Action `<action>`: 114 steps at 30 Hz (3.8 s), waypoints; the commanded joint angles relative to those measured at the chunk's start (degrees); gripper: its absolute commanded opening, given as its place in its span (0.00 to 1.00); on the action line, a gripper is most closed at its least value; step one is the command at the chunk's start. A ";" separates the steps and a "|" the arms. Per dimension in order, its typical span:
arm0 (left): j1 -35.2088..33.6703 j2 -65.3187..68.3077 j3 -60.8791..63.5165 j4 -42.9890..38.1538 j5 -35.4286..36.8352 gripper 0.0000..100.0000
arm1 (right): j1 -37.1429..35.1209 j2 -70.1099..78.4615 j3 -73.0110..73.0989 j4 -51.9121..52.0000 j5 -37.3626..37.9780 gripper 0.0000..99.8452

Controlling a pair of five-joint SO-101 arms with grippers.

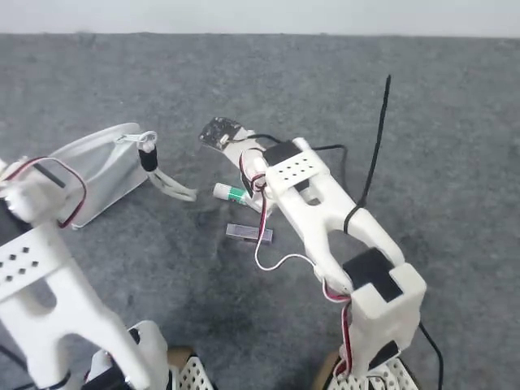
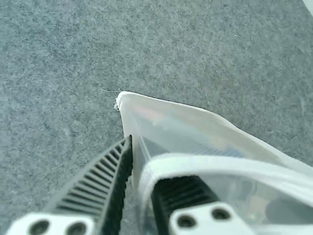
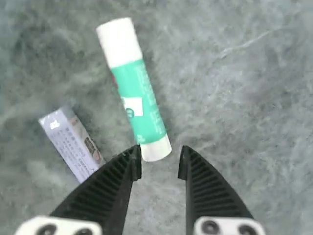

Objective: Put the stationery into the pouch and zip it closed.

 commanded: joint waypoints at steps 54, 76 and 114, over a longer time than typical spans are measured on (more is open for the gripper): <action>-0.53 0.00 0.31 -2.64 0.53 0.01 | -5.76 21.32 -22.33 0.66 -5.01 0.01; -0.09 -0.35 0.13 -2.81 0.88 0.01 | -4.70 -0.75 -22.24 16.40 -14.42 0.01; 18.99 0.00 1.19 -1.58 0.88 0.01 | -3.30 -46.11 -11.08 10.15 -25.14 0.01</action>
